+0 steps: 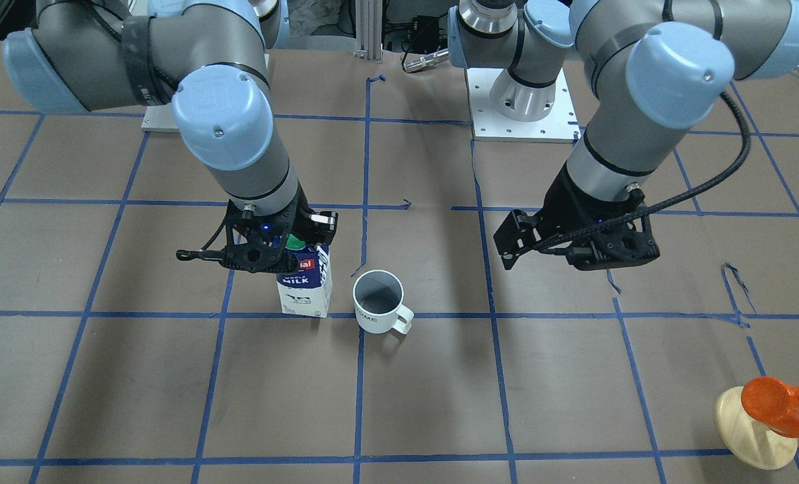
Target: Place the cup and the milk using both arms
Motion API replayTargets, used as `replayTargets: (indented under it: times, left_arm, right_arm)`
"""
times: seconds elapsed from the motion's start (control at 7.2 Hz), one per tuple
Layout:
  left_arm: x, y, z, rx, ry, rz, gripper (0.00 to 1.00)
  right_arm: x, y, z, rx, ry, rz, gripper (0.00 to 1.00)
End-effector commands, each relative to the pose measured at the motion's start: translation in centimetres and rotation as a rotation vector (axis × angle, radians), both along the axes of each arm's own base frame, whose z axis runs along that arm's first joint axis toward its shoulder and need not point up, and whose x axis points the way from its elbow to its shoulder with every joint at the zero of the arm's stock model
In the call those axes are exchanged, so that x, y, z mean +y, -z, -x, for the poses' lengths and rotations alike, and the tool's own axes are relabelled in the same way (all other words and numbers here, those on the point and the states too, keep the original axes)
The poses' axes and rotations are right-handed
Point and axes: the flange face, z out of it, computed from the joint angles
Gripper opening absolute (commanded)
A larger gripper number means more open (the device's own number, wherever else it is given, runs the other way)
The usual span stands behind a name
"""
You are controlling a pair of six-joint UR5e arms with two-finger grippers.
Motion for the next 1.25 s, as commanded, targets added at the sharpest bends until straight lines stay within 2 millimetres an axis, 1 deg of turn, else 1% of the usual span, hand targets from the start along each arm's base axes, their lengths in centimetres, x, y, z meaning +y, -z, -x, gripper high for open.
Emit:
replayTargets:
  times: [0.0,0.14,0.28,0.42,0.56,0.69,0.83,0.97,1.11]
  left_arm:
    - [1.1,-4.1,-3.2,-0.023,0.029,0.074,1.00]
    - [1.2,-3.4,-2.6,-0.026,0.025,0.061,1.00]
    - [1.3,-3.4,-1.3,-0.024,0.036,0.062,1.00]
    - [1.8,-4.4,0.2,-0.032,0.000,0.072,1.00]
    - [1.5,-3.9,-0.1,-0.122,0.004,0.062,1.00]
    - [2.0,-4.7,0.1,-0.120,0.006,0.077,1.00]
    - [1.9,-5.1,-0.5,-0.103,-0.006,0.084,1.00]
    - [2.1,-5.4,-0.5,-0.101,0.035,0.055,1.00]
    - [2.4,-6.3,-0.6,-0.104,0.103,0.023,1.00]
  right_arm:
    - [-0.4,1.6,-1.9,-0.023,0.011,-0.010,0.51]
    - [-0.5,1.8,-2.0,-0.027,0.009,-0.010,0.51]
    - [-0.4,2.1,-1.9,-0.026,0.006,-0.015,0.51]
    - [-0.4,2.2,-1.9,-0.025,0.005,-0.018,0.52]
    - [-0.4,2.4,-1.9,-0.023,0.006,-0.021,0.66]
    - [-0.5,2.5,-1.9,-0.023,0.003,-0.022,0.96]
    - [-0.6,2.2,-1.9,-0.023,0.006,-0.015,1.00]
    - [-0.8,1.2,-1.7,-0.019,0.000,0.008,1.00]
    - [-0.8,-2.2,-1.3,-0.019,0.000,0.066,1.00]
